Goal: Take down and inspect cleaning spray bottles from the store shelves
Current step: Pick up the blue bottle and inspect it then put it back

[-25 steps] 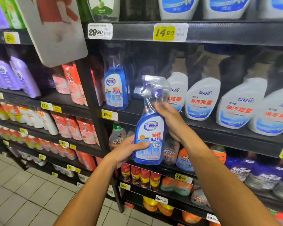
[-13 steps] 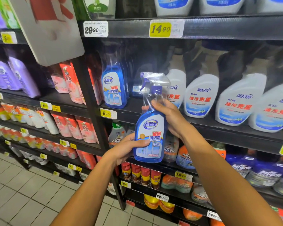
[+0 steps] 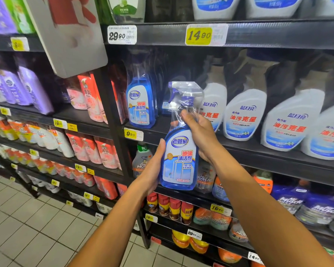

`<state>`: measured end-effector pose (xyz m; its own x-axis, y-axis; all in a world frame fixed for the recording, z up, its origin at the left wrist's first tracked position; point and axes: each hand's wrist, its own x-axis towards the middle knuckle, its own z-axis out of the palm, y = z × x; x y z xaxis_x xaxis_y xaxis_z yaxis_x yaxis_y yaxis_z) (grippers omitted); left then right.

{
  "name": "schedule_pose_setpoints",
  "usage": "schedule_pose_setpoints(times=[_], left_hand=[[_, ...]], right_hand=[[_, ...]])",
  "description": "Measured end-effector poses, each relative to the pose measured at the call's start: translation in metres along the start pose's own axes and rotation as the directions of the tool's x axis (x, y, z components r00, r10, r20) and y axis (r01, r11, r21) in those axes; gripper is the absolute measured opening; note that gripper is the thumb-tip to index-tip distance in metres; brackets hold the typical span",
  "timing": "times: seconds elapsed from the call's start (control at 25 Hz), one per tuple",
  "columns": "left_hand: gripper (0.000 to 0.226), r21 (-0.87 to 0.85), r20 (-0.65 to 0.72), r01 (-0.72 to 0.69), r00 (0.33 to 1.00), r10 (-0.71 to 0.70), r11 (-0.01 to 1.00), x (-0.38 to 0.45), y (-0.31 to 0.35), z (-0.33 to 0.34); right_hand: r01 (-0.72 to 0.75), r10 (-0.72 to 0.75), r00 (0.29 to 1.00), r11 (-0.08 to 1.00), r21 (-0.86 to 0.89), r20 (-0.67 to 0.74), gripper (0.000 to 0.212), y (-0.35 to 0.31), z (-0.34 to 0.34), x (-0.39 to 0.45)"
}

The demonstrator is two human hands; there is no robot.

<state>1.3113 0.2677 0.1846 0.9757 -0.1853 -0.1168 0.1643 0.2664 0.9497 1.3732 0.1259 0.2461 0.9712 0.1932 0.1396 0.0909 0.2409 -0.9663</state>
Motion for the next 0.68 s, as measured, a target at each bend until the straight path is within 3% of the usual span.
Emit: schedule_pose_setpoints(times=[0.24, 0.52, 0.68], left_hand=[[0.063, 0.072, -0.303, 0.006, 0.953, 0.016, 0.997, 0.001, 0.000, 0.013], [0.056, 0.051, -0.345, -0.080, 0.934, 0.093, 0.995, -0.006, 0.013, 0.020], [0.055, 0.024, -0.329, -0.107, 0.938, 0.109, 0.994, -0.009, 0.012, 0.019]], right_hand=[[-0.022, 0.024, 0.999, 0.999, -0.029, 0.039, 0.043, -0.006, 0.009, 0.000], [-0.032, 0.026, 0.992, 0.999, 0.044, 0.125, 0.046, -0.017, 0.013, -0.006], [-0.007, 0.005, 0.998, 1.000, 0.030, 0.066, 0.038, -0.017, 0.019, -0.009]])
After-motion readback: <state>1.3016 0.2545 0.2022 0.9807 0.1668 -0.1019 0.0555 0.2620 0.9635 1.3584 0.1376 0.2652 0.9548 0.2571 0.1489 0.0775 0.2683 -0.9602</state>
